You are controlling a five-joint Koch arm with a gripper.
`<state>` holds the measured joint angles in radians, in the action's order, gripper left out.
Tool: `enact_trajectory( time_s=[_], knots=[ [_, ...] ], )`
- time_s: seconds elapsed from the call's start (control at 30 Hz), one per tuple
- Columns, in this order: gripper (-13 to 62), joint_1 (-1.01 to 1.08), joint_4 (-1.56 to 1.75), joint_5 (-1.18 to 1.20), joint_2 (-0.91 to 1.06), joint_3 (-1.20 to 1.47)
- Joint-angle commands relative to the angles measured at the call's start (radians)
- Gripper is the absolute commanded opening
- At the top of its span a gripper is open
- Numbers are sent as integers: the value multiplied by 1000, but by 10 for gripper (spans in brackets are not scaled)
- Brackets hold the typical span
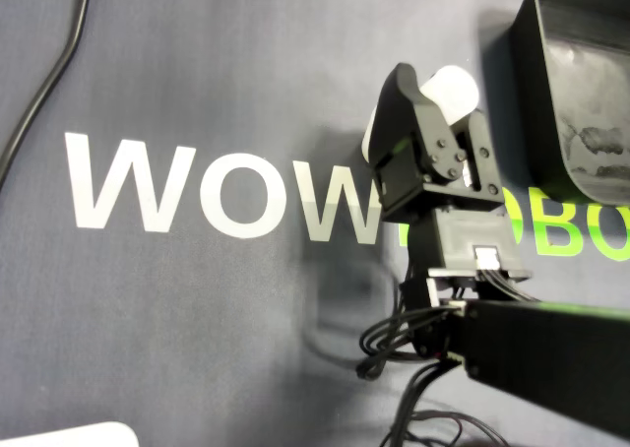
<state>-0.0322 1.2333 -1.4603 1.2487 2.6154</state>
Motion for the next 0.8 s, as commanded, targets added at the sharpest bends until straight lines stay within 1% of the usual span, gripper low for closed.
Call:
enact_trajectory(
  time_s=[0.0, 0.03, 0.37, 0.57, 0.77],
  knots=[
    [47, -11, 83, 20, 2, -26],
    [33, -12, 84, 25, 2, -26],
    [33, -11, 77, 34, 37, -40],
    [33, -5, 8, 35, 144, -54],
    [33, 18, -173, 71, 305, -104]
  ],
)
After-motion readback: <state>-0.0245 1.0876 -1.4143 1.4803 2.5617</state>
